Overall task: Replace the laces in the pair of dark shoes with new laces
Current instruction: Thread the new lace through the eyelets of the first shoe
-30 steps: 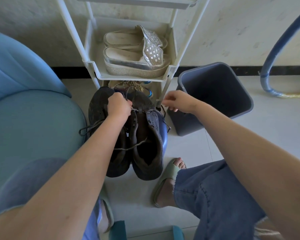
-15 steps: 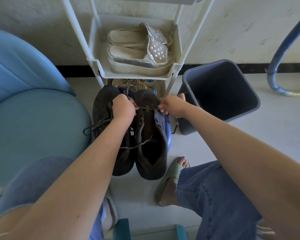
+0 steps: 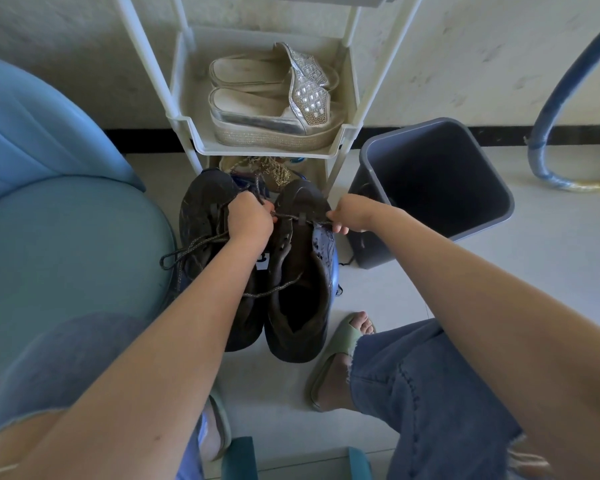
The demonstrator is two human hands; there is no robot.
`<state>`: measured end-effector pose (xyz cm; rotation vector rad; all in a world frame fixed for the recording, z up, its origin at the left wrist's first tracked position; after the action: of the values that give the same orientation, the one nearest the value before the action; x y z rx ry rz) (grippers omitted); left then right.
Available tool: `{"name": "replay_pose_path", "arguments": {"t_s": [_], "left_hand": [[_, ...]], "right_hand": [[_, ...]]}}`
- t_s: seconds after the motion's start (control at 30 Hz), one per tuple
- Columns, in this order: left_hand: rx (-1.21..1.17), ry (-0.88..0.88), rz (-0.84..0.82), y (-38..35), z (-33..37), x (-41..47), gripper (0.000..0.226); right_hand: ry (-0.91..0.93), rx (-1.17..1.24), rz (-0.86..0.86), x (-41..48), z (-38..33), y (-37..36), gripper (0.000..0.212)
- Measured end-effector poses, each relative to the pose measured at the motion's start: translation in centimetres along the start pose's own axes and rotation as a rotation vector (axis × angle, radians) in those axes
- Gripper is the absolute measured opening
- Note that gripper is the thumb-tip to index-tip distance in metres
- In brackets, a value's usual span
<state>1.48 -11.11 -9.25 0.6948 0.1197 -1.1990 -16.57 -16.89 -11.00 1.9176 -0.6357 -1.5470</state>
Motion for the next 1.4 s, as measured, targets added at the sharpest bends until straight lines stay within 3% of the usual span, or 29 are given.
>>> {"name": "replay_pose_path", "arguments": {"t_s": [0.07,0.13,0.17,0.27,0.33,0.4,0.47,0.53,0.6,0.67,0.73,0.83,0.9,0.93,1.03,1.13,1.3,1.4], "left_hand": [[-0.090,-0.013,-0.010,0.3,1.3,-0.1,0.019],[-0.165,-0.089,0.035,1.2,3.5,-0.2,0.018],[-0.215,-0.125,0.054,1.5,4.7,-0.4,0.022],[-0.324,-0.174,0.041,1.8,6.6,-0.8,0.026],[-0.289,-0.198,-0.013,1.5,7.2,-1.1,0.025],[-0.209,-0.247,-0.058,1.3,7.7,-1.4,0.024],[-0.043,-0.355,-0.068,1.3,8.6,-1.7,0.024],[0.116,-0.451,-0.063,1.4,9.4,-2.1,0.026],[0.125,-0.455,-0.039,1.7,9.5,-2.0,0.028],[0.077,-0.421,0.010,2.3,9.3,-1.8,0.030],[-0.015,-0.391,-0.005,2.0,9.1,-1.6,0.027],[-0.077,-0.416,-0.109,0.4,9.4,-2.2,0.025],[-0.044,-0.453,-0.174,-0.5,9.7,-2.6,0.023],[-0.057,-0.445,-0.209,-0.8,9.7,-2.5,0.023],[-0.039,-0.424,-0.282,-1.2,9.5,-2.2,0.028],[0.116,-0.420,-0.386,-2.4,8.7,-2.6,0.027],[0.256,-0.382,-0.408,-2.9,6.9,-2.7,0.019],[0.263,-0.288,-0.206,-1.1,5.9,-1.1,0.027]], "right_hand": [[0.009,0.062,0.184,-0.4,-0.5,2.6,0.042],[0.121,0.323,0.342,-1.6,-2.1,5.2,0.038],[0.200,0.475,0.333,-2.1,-3.3,5.6,0.036],[0.355,0.946,0.088,-3.3,-7.2,4.5,0.038],[0.376,1.296,-0.046,-3.7,-8.4,4.4,0.034],[0.326,1.443,-0.106,-3.7,-7.9,4.9,0.042],[0.329,1.468,-0.119,-3.5,-7.2,5.3,0.053],[0.355,1.410,-0.077,-3.4,-6.6,5.6,0.040],[0.233,1.321,0.014,-2.8,-4.9,5.4,0.022],[0.042,1.065,0.039,-2.5,-2.5,4.6,0.018],[-0.106,0.600,0.032,-2.7,-0.5,4.0,0.020],[-0.074,0.340,0.150,-2.6,-1.2,4.8,0.024],[0.122,0.418,0.323,-3.6,-3.8,7.0,0.027],[0.244,0.575,0.326,-4.2,-5.1,7.6,0.028],[0.485,1.192,0.014,-5.3,-7.3,7.3,0.033],[0.465,1.548,-0.143,-5.0,-6.9,7.1,0.033],[0.368,1.650,0.047,-3.5,-4.1,7.4,0.030],[0.375,1.195,0.218,-3.4,-3.7,7.9,0.024]]}}
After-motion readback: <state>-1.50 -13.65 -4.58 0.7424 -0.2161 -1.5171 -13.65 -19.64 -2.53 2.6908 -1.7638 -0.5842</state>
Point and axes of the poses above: each hand's wrist, its own x-axis towards the middle knuckle, its own y-axis out of the back of the hand, z = x × y, the point moved 9 cm from there along x, towards the middle knuckle, and after that the axes turned 3 degrees about -y, right-handed, at the moved point
